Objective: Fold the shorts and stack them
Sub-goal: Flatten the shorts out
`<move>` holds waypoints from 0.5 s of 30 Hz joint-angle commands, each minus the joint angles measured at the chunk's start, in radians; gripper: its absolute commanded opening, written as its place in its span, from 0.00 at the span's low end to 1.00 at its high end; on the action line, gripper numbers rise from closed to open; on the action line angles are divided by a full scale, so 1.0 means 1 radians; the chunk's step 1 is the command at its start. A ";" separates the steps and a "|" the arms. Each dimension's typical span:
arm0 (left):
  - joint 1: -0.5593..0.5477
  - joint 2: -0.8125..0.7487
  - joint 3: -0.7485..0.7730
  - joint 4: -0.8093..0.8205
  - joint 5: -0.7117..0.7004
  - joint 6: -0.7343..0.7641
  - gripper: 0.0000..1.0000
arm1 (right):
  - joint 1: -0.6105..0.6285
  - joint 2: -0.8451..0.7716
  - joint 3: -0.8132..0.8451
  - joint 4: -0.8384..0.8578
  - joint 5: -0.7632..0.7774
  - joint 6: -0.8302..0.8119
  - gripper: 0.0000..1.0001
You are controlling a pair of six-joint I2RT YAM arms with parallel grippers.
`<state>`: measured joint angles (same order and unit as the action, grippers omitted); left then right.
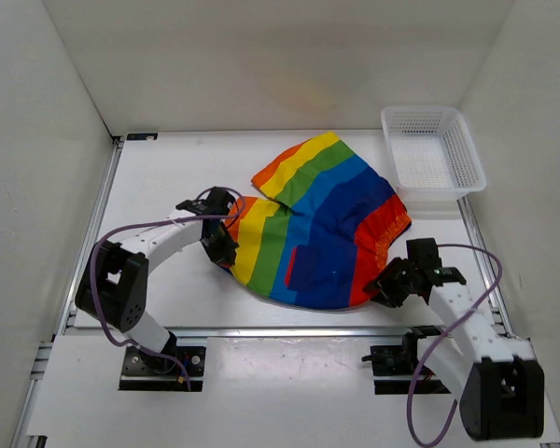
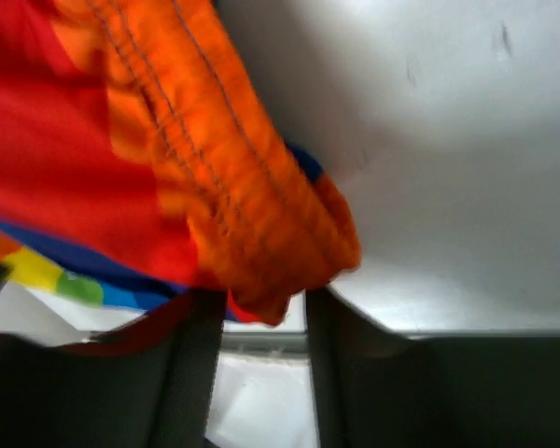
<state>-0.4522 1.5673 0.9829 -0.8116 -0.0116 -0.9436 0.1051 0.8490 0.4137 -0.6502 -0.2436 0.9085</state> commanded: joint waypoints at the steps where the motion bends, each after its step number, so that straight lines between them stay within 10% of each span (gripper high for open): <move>1: 0.038 -0.021 0.098 -0.014 -0.030 0.043 0.11 | -0.002 0.132 0.098 0.205 0.046 -0.057 0.40; 5: 0.102 0.023 0.360 -0.098 -0.066 0.123 0.11 | -0.002 0.434 0.421 0.173 0.104 -0.183 0.00; 15: 0.306 0.133 1.267 -0.382 -0.045 0.215 0.11 | -0.002 0.794 1.643 -0.123 0.064 -0.401 0.00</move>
<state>-0.1986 1.7824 2.1204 -1.0683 -0.0299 -0.7803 0.1123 1.6852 1.8767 -0.6758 -0.1833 0.6132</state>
